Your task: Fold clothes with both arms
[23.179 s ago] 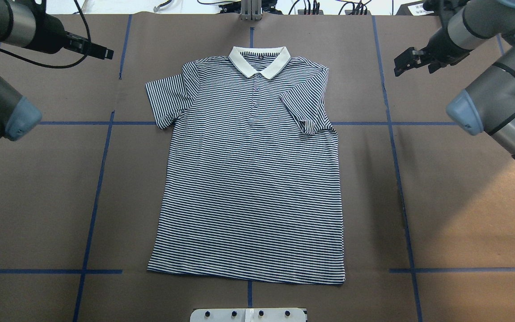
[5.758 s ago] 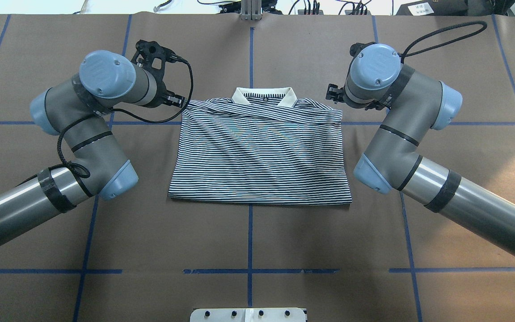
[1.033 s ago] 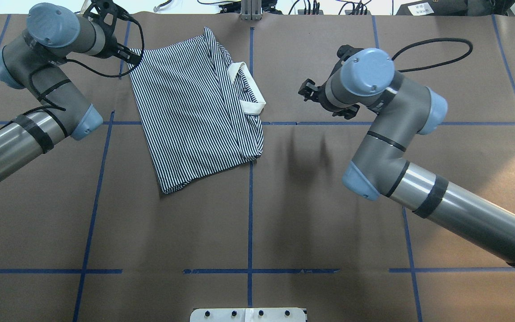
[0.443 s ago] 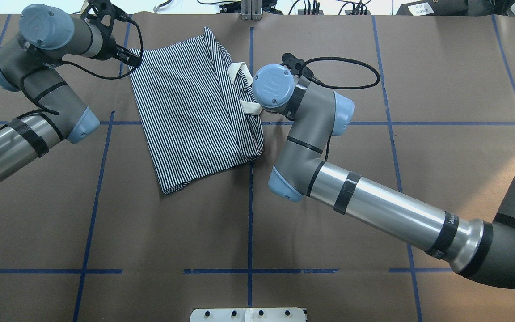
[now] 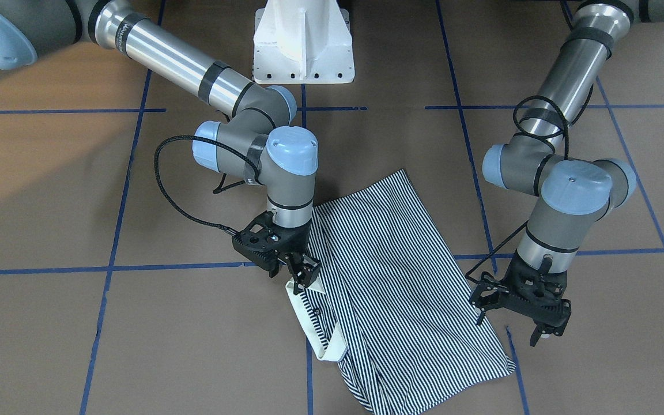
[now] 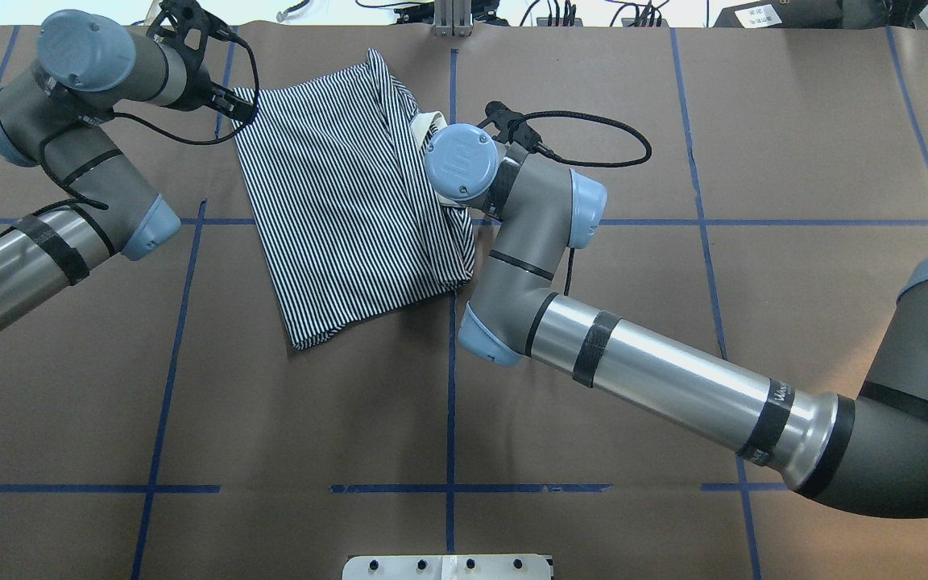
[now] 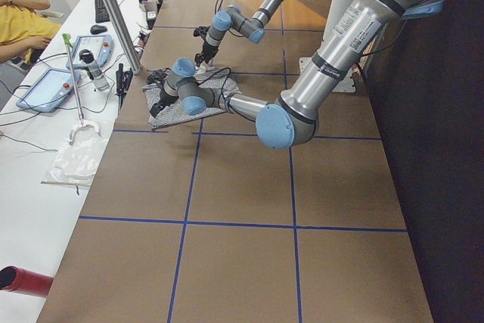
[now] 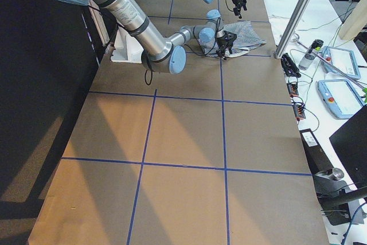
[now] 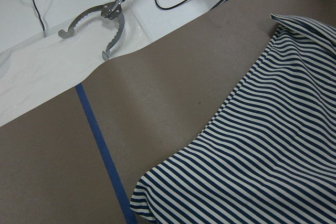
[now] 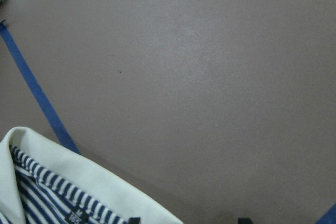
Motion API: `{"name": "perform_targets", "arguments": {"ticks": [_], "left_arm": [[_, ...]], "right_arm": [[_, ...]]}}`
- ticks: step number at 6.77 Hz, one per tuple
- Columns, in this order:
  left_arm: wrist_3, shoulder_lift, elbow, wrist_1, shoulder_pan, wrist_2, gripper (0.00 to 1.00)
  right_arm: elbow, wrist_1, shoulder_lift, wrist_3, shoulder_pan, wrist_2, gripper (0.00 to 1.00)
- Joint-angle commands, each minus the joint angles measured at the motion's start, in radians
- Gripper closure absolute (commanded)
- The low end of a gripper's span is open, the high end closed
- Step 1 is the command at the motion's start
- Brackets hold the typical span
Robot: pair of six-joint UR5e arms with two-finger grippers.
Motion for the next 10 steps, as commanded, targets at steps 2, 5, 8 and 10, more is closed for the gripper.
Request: {"name": "perform_targets", "arguments": {"ticks": [2,5,8,10], "left_arm": [[-0.007,-0.001,0.000,0.000,0.001,0.000,0.00],[-0.007,-0.001,-0.002,-0.002,0.004,0.000,0.00],[-0.052,-0.001,-0.013,-0.011,0.031,0.000,0.00],[-0.067,-0.001,-0.020,-0.011,0.041,0.000,0.00]], "right_arm": [[-0.007,0.003,0.013,0.052,-0.007,-0.004,1.00],[0.050,-0.010,0.007,0.053,-0.001,0.005,1.00],[0.396,-0.041,-0.272,0.053,-0.014,-0.001,1.00],[0.603,-0.067,-0.441,0.053,-0.091,-0.063,1.00]]}}
